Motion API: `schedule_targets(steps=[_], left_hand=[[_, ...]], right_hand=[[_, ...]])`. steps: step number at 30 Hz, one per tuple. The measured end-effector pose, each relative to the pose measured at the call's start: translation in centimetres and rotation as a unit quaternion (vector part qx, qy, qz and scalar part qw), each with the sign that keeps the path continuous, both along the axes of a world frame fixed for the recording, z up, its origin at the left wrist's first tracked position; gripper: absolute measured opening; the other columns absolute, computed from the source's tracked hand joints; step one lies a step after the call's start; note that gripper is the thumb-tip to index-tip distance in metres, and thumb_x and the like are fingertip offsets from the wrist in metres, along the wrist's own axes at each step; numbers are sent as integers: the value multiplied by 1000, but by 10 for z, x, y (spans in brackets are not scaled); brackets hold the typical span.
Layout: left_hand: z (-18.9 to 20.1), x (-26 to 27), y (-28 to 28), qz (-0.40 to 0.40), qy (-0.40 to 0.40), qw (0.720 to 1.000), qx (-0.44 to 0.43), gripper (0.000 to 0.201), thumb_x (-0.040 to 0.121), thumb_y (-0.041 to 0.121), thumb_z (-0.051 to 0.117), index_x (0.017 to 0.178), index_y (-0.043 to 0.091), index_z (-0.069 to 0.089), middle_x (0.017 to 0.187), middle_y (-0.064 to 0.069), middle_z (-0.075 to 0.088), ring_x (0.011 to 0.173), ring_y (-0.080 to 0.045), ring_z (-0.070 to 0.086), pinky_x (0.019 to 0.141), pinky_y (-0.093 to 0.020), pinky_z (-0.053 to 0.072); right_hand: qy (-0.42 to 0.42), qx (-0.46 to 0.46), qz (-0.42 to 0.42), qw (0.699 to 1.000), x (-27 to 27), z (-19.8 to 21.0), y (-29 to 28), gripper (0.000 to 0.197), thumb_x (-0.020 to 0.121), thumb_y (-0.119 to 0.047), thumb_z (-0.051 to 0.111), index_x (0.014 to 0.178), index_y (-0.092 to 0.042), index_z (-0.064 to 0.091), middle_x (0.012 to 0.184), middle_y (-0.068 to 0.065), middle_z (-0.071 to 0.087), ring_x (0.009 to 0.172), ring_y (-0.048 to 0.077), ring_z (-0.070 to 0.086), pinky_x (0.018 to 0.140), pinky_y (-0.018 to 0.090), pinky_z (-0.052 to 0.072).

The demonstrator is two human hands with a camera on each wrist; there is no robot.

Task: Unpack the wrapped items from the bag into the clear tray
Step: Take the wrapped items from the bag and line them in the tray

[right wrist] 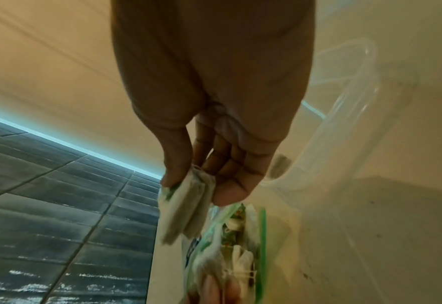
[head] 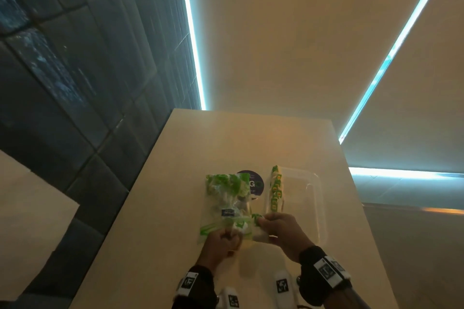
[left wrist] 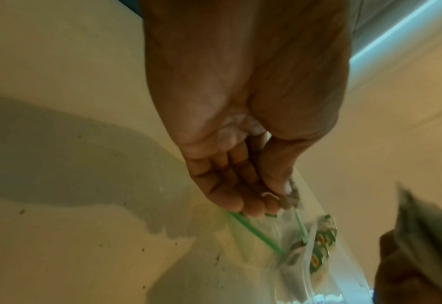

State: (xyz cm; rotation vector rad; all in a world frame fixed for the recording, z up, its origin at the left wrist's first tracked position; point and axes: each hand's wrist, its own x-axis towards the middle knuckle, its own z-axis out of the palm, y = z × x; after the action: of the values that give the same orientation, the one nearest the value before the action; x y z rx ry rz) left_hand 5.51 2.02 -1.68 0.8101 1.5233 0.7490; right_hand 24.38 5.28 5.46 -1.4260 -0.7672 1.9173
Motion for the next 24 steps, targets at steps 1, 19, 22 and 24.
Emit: schedule_targets(steps=[1, 19, 22, 24], left_hand=[[3, -2, -1, 5, -25, 1000, 0, 8, 87, 9, 65, 83, 14, 70, 73, -3, 65, 68, -14, 57, 63, -26, 48], [29, -7, -7, -36, 12, 989, 140, 21, 85, 4, 69, 74, 21, 63, 58, 14, 63, 57, 0, 54, 58, -17, 42], [31, -8, -6, -51, 40, 986, 151, 18, 82, 13, 74, 73, 24, 64, 63, 16, 65, 62, 2, 57, 64, -18, 45], [32, -10, -7, -46, 63, 986, 146, 21, 78, 16, 78, 69, 24, 61, 64, 13, 62, 62, 0, 56, 64, -20, 46]], right_hand=[[1, -12, 12, 1000, -2, -1, -2, 38, 87, -4, 66, 113, 21, 53, 103, 28, 65, 93, 39, 65, 79, 47, 60], [-35, 74, -18, 996, -32, -5, -4, 9, 84, -1, 69, 86, 6, 65, 77, 15, 64, 75, 28, 63, 69, 38, 56], [-36, 93, -34, 994, -32, -6, -4, 14, 84, -1, 69, 90, 11, 65, 81, 19, 64, 78, 31, 62, 76, 43, 53], [-33, 101, -53, 993, -30, -6, -1, 18, 85, -1, 67, 92, 15, 63, 83, 21, 64, 78, 32, 62, 75, 42, 53]])
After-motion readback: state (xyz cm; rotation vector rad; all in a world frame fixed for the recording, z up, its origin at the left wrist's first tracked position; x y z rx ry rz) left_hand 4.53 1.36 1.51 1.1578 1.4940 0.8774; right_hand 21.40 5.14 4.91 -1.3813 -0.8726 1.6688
